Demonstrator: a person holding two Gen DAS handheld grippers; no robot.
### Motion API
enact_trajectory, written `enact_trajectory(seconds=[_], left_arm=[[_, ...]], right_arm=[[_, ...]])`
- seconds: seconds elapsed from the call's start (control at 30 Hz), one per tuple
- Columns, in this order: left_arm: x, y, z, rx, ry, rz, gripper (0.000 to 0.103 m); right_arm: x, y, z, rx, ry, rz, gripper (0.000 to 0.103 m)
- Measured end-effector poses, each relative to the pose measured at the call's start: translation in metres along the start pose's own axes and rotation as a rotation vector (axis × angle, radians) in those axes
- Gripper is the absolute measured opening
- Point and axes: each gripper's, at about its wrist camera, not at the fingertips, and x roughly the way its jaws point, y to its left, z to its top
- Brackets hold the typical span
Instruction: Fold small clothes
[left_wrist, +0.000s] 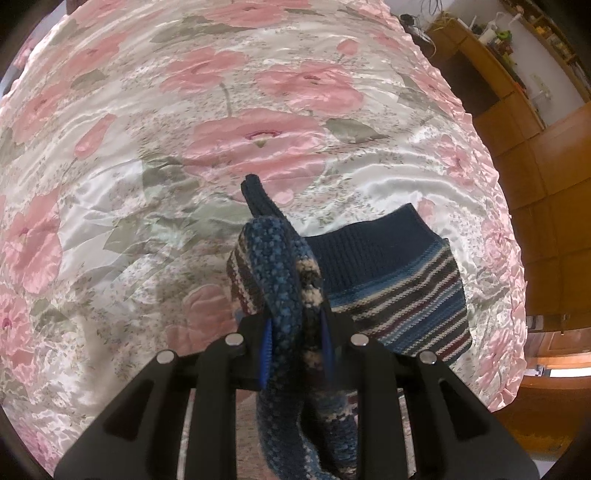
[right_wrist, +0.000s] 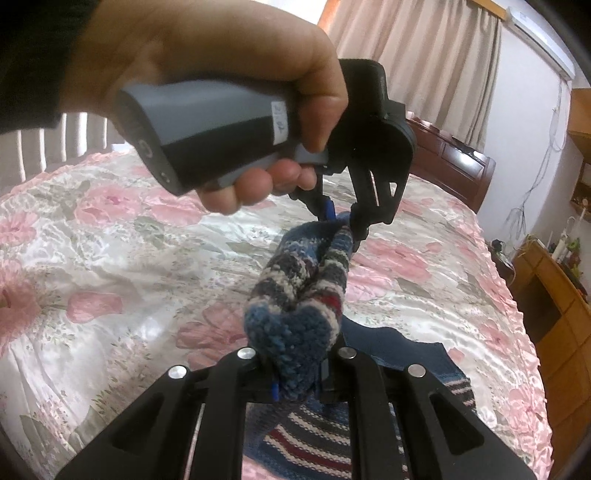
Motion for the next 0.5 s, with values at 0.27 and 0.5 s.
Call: enact_trajectory(seconds=[0.27, 0.5], left_arm=[[0.008, -0.038, 0.007, 0.030, 0.004, 0.002, 0.020], [0.015, -0.066, 0.014, 0.045, 0.006, 0.009, 0.020]], right_arm=[[-0.009, -0.029, -0.010, 0.037, -0.004, -0.018, 0.012], [-0.015, -0.059, -0.020, 0.077, -0.008, -0.027, 0.012]])
